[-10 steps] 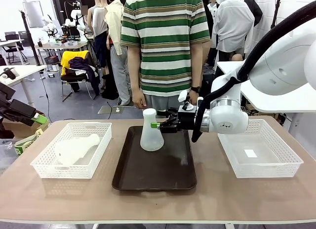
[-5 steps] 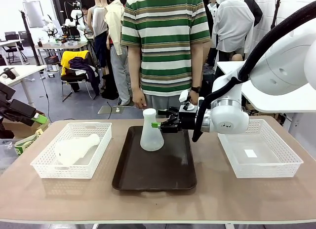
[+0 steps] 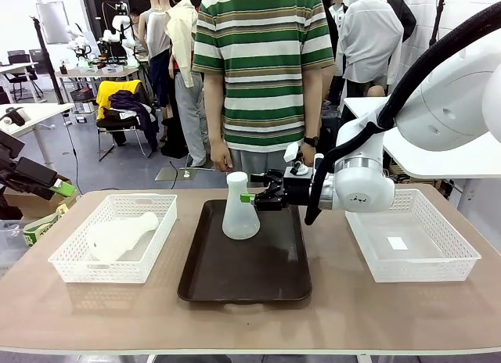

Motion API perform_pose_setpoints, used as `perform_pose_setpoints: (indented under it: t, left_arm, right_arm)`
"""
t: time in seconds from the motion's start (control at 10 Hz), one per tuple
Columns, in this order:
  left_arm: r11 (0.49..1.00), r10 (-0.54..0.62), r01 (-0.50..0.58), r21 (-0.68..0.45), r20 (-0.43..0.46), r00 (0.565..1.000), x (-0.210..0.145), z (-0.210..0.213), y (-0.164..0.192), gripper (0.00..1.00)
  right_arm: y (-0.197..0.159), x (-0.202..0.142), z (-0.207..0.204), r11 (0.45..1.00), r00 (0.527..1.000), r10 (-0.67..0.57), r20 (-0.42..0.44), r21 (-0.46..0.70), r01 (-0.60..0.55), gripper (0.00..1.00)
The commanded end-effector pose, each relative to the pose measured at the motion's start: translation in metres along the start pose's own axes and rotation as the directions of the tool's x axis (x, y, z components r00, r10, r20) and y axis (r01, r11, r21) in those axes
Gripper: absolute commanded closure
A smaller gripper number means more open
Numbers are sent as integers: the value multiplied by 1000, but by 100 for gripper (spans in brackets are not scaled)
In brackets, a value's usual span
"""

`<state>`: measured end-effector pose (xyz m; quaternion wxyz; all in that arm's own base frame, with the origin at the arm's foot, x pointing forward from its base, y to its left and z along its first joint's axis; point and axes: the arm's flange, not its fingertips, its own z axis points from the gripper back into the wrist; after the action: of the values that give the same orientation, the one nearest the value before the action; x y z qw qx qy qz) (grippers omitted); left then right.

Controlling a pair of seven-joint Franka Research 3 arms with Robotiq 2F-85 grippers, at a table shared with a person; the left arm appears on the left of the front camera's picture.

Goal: Prepare the laboratory tools.
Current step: Pick up the Big flask that the person points to.

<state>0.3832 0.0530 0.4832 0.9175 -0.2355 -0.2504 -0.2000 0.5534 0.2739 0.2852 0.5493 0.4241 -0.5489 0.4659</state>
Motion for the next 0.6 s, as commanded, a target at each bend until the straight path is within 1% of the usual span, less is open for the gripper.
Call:
perform_pose_setpoints:
  t: [0.0, 0.1, 0.2, 0.3, 0.4, 0.5]
  left_arm:
    - [1000, -17, 18, -25, 16, 1000, 0, 0, 3, 0]
    - [1000, -17, 18, -25, 16, 1000, 0, 0, 3, 0]
    - [1000, -17, 18, -25, 16, 1000, 0, 0, 3, 0]
    - [1000, -17, 18, -25, 16, 1000, 0, 0, 3, 0]
    - [1000, -17, 18, -25, 16, 1000, 0, 0, 3, 0]
    - [1000, -17, 18, -25, 16, 1000, 0, 0, 3, 0]
  right_arm:
    - [0, 0, 0, 1000, 1000, 0, 0, 0, 0, 0]
    - [13, 22, 39, 998, 993, 47, -105, -36, -51, 0]
    - [22, 40, 67, 996, 988, 60, -143, -57, -69, 0]
    - [24, 54, 90, 994, 986, 72, -153, -67, -83, 0]
    - [25, 62, 112, 993, 980, 73, -185, -80, -89, 0]
    - [23, 71, 136, 988, 975, 70, -212, -118, -97, 0]
